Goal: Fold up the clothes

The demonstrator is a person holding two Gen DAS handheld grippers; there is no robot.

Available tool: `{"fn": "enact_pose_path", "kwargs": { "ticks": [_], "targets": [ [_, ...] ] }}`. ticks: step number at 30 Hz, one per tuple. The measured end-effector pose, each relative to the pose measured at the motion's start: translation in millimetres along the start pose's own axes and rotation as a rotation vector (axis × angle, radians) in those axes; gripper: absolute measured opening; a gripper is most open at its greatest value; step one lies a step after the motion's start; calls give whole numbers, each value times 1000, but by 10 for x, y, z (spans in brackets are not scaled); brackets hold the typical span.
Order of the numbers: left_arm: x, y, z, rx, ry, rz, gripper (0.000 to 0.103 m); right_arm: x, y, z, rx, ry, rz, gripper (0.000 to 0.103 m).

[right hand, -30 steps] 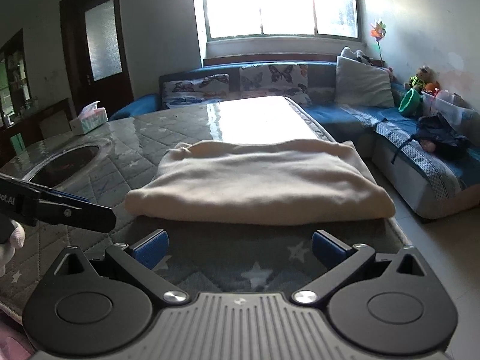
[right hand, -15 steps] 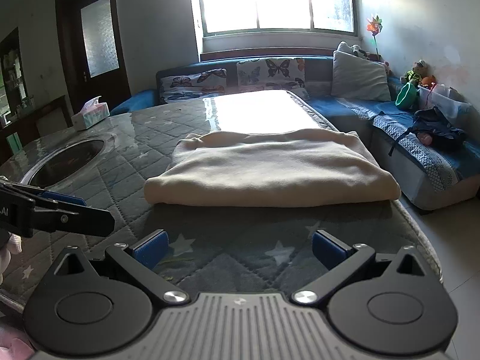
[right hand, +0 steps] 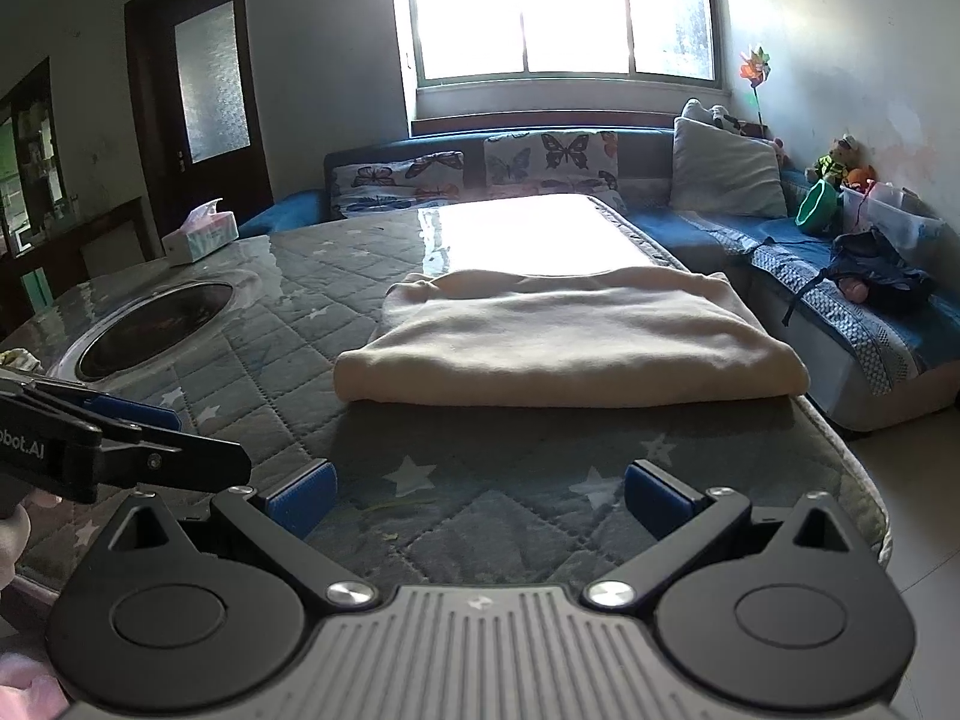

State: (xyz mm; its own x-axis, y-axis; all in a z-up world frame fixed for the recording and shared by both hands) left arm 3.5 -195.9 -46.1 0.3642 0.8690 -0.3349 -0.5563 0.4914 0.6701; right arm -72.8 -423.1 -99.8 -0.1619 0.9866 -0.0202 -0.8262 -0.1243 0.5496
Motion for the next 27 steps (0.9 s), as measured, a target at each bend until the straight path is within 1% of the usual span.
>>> {"fn": "enact_pose_path", "kwargs": {
  "ticks": [15, 23, 27],
  "targets": [
    [-2, 39, -73, 2, -6, 20, 103, 53, 71, -19, -15, -14, 19, 103],
    [-5, 4, -58, 7, -13, 36, 103, 40, 21, -28, -5, -12, 27, 103],
    [3, -22, -37, 11, -12, 38, 103, 6, -12, -39, -2, -15, 17, 103]
  ]
}}
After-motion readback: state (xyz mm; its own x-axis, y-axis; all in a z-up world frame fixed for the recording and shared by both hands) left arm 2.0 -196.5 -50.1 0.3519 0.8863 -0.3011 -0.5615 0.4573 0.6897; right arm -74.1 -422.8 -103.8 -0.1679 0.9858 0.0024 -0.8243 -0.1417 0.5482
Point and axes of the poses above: each gripper's, at about its wrist camera, not at the fingertips, and y roughly against the way its jaws point, x to its left, z to its top, the point moved 8 cm from there along -y, roughly the way its jaws point, and after that the axes turned 8 degrees about y, right-handed, at the moved point
